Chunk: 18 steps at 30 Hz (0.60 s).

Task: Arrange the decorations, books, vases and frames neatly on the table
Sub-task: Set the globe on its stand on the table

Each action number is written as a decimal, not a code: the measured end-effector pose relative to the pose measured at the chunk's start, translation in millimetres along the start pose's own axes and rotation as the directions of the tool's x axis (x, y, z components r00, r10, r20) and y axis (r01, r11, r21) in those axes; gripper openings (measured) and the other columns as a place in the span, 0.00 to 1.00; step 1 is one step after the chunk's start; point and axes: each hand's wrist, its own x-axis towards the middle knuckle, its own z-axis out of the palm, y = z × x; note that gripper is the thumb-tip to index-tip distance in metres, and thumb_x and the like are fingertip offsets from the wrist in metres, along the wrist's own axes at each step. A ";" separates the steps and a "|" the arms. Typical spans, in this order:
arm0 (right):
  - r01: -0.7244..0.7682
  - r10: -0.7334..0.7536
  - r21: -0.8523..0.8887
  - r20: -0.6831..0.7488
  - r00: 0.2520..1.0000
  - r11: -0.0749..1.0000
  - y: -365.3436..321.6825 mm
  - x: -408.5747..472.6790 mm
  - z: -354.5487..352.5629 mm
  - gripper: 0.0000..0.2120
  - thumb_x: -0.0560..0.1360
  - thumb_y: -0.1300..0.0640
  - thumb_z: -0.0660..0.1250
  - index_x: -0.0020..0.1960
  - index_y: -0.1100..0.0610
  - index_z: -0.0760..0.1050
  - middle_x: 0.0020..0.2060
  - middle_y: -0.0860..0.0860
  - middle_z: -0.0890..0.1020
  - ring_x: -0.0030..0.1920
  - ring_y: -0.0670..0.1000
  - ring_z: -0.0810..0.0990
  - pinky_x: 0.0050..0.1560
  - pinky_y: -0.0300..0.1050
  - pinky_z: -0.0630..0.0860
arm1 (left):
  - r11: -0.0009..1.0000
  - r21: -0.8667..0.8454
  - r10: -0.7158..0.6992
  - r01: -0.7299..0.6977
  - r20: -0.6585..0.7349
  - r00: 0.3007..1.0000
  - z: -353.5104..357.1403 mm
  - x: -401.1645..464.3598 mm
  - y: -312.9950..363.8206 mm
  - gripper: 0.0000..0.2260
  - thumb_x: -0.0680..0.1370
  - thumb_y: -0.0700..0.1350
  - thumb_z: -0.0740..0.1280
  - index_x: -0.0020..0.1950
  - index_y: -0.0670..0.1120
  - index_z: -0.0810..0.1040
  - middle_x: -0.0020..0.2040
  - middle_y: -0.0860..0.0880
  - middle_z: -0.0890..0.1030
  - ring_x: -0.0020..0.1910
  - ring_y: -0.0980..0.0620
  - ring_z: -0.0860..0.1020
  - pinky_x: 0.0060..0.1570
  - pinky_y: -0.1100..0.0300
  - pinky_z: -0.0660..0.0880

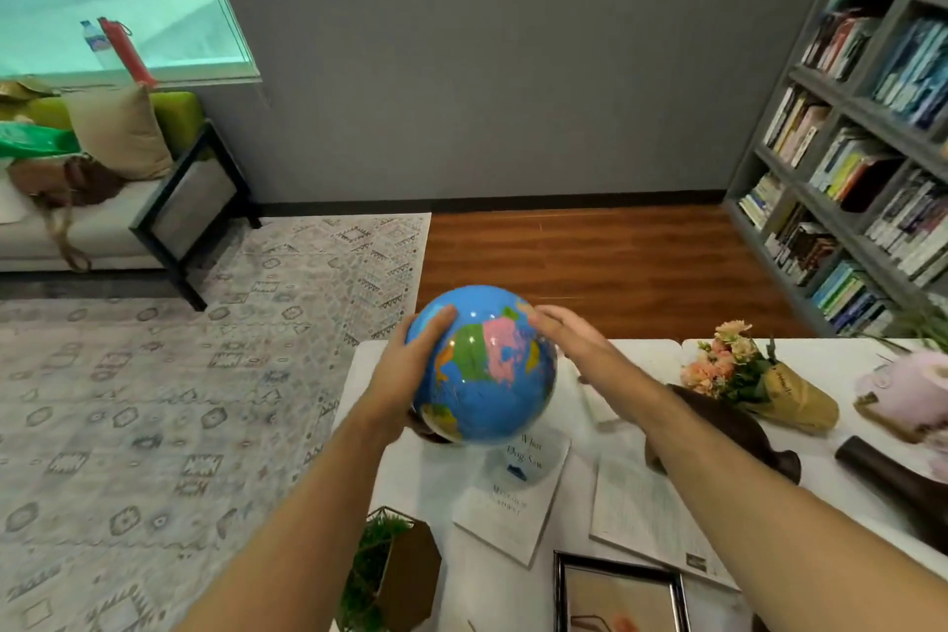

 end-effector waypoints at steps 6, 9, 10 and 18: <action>0.048 -0.041 -0.060 0.107 0.993 0.997 -24.0 35.9 27.1 0.43 0.55 0.28 0.78 0.67 0.41 0.72 0.60 0.40 0.81 0.58 0.42 0.81 0.56 0.44 0.79 | 0.971 -0.140 -0.192 0.192 0.012 0.981 -28.0 18.8 1.1 0.39 0.64 0.74 0.68 0.68 0.55 0.71 0.61 0.48 0.81 0.55 0.41 0.81 0.44 0.31 0.78; 0.054 -0.052 -0.060 0.045 0.998 0.997 -19.6 47.0 42.6 0.55 0.50 0.30 0.81 0.72 0.47 0.68 0.63 0.44 0.80 0.60 0.47 0.81 0.63 0.52 0.79 | 0.958 -0.216 -0.181 0.187 0.048 0.982 -37.8 24.1 -8.3 0.43 0.60 0.75 0.70 0.68 0.53 0.70 0.62 0.47 0.80 0.56 0.40 0.81 0.43 0.29 0.78; 0.062 -0.060 -0.073 0.026 0.998 0.995 -17.9 48.3 47.0 0.56 0.50 0.29 0.81 0.72 0.47 0.68 0.63 0.44 0.80 0.60 0.47 0.81 0.62 0.52 0.79 | 0.956 -0.231 -0.172 0.181 0.058 0.983 -40.5 26.6 -11.9 0.43 0.60 0.75 0.71 0.69 0.53 0.71 0.62 0.47 0.80 0.56 0.39 0.82 0.43 0.28 0.78; 0.139 -0.149 -0.154 -0.057 0.987 0.978 -12.0 53.2 67.4 0.54 0.52 0.27 0.78 0.73 0.44 0.65 0.65 0.42 0.74 0.60 0.44 0.77 0.52 0.38 0.76 | 0.919 -0.367 -0.114 0.144 0.103 0.988 -64.3 45.0 -45.6 0.24 0.72 0.73 0.60 0.51 0.58 0.85 0.56 0.48 0.84 0.56 0.43 0.82 0.41 0.35 0.80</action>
